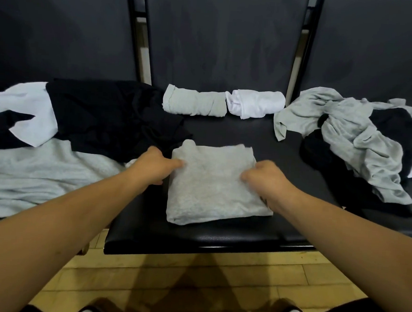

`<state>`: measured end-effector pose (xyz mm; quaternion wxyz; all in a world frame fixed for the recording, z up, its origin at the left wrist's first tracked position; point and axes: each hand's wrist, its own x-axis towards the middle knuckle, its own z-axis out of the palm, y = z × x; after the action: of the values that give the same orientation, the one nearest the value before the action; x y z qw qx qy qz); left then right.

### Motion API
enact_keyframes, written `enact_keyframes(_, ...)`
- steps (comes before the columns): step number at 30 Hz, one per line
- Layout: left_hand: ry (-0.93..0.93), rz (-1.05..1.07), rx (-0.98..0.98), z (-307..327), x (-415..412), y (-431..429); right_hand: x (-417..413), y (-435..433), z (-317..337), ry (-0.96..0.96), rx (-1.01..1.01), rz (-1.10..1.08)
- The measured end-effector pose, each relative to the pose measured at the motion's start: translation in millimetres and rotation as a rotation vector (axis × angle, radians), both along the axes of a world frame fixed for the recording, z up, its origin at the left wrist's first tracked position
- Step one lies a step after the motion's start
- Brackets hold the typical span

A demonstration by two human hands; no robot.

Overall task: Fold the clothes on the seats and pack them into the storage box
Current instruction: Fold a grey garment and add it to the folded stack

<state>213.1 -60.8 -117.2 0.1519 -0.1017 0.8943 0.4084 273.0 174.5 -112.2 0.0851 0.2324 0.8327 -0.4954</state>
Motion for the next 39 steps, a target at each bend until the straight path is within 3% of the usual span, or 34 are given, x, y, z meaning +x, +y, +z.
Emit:
enact_keyframes(2,-0.03,-0.008,0.018,-2.4,1.3,1.7,1.4,1.4,-6.3,-0.098,0.085,0.043)
enact_keyframes(8,-0.113,-0.089,0.078,4.4,12.8,12.7,2.1,-1.4,-11.8,-0.02,0.304,0.189)
enact_keyframes(13,-0.251,0.06,0.373,14.5,24.5,17.8,-2.0,5.2,-14.7,0.055,0.379,0.236)
enact_keyframes(17,-0.247,0.15,0.54,17.4,33.6,16.5,-1.4,-4.6,-10.3,0.338,0.647,0.316)
enact_keyframes(19,-0.198,0.153,0.569,17.0,35.5,15.0,4.2,-24.3,-2.5,0.426,0.491,0.335)
enact_keyframes(23,-0.063,0.146,0.596,19.1,37.6,16.4,13.9,-62.5,10.8,0.078,-0.104,0.296)
enact_keyframes(27,-0.105,-0.042,0.868,34.0,43.4,23.0,7.2,-61.4,11.5,-0.032,-0.674,0.13)
enact_keyframes(30,-0.096,-0.071,0.874,34.5,42.3,20.0,5.8,-55.3,5.5,-0.11,-0.743,0.163)
enact_keyframes(34,-0.045,0.169,0.546,16.8,36.1,12.8,3.4,-49.4,-0.5,-0.181,-0.765,0.098)
enact_keyframes(39,-0.232,0.191,0.704,13.4,33.2,2.4,1.9,-40.8,-1.6,-0.23,-0.887,0.116)
